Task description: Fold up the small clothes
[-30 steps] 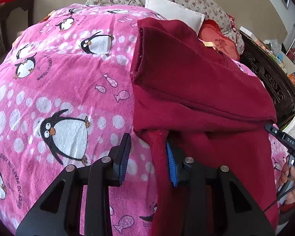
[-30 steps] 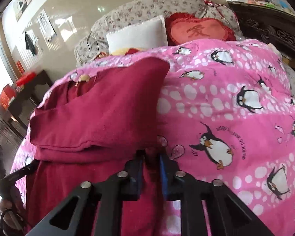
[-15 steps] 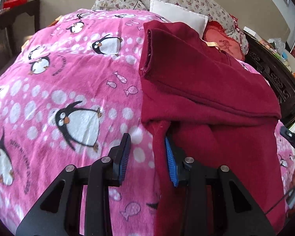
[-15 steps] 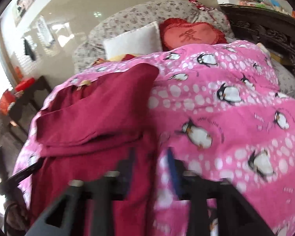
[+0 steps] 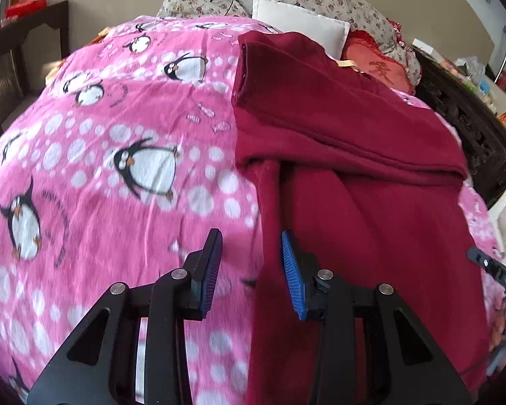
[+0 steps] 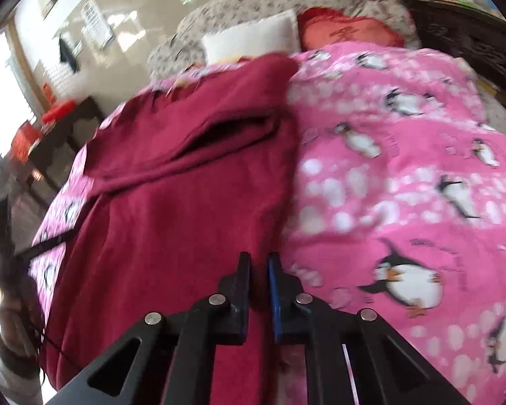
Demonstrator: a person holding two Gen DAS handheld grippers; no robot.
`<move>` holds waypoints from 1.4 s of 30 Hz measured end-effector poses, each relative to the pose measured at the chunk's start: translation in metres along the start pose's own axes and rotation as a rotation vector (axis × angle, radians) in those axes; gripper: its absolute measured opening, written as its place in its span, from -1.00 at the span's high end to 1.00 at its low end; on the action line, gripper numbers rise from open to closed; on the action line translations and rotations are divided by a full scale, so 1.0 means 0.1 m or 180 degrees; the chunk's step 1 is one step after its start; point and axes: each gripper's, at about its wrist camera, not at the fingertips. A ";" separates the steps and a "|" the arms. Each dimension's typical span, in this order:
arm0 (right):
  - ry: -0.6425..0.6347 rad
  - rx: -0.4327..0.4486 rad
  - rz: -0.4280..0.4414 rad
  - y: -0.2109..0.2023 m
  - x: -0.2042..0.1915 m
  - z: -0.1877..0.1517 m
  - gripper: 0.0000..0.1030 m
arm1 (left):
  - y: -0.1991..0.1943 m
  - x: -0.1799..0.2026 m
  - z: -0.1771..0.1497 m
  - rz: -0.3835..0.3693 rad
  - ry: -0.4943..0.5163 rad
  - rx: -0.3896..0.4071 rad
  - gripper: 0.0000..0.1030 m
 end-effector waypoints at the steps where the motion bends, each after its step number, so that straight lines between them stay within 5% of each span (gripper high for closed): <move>1: 0.0032 0.0019 -0.0013 -0.04 0.03 -0.01 0.82 | -0.03 -0.02 -0.03 -0.0057 -0.0012 -0.0023 0.32; 5: 0.0124 0.0149 0.0134 -0.34 0.05 -0.14 0.67 | -0.20 -0.06 -0.27 -0.0298 0.0043 -0.0213 0.32; 6: 0.0152 0.0152 0.0214 -0.39 0.08 -0.15 0.52 | -0.24 -0.06 -0.34 -0.0368 0.0052 -0.0257 0.32; 8: 0.0222 0.0095 0.0468 -0.56 0.10 -0.32 -0.17 | -0.31 -0.06 -0.47 -0.0485 0.0054 -0.0341 0.25; 11: 0.0138 -0.0128 0.0532 -0.71 0.04 -0.58 -0.18 | -0.47 -0.05 -0.69 -0.0636 0.0097 -0.0411 -0.01; 16: -0.0016 -0.0325 0.0628 -0.92 -0.08 -1.04 -0.18 | -0.67 -0.04 -0.98 -0.0841 0.0143 -0.0585 -0.12; 21: 0.0097 -0.0380 0.0667 -0.97 -0.03 -1.34 -0.19 | -0.74 0.01 -1.11 -0.0762 0.0164 -0.0557 -0.18; 29: 0.0122 -0.0419 0.0814 -0.93 -0.05 -1.38 -0.26 | -0.76 0.03 -1.19 -0.0739 0.0131 -0.0576 -0.27; 32: 0.0181 -0.0400 0.0898 -0.88 -0.03 -1.34 -0.27 | -0.78 0.03 -1.23 -0.0820 0.0172 -0.0644 -0.54; 41: 0.0224 -0.0290 0.1044 -0.84 -0.02 -1.34 -0.28 | -0.79 0.03 -1.25 -0.1064 0.0140 -0.0815 -0.54; 42: 0.0196 -0.0281 0.1044 -0.85 -0.01 -1.35 -0.25 | -0.79 0.04 -1.25 -0.1107 0.0161 -0.0812 -0.39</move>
Point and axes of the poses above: each gripper's, at about its wrist camera, not at the fingertips, and y roughly the way its jaws point, x to its right, z to its top, and after that the axes turned 3 degrees about -x, right-handed
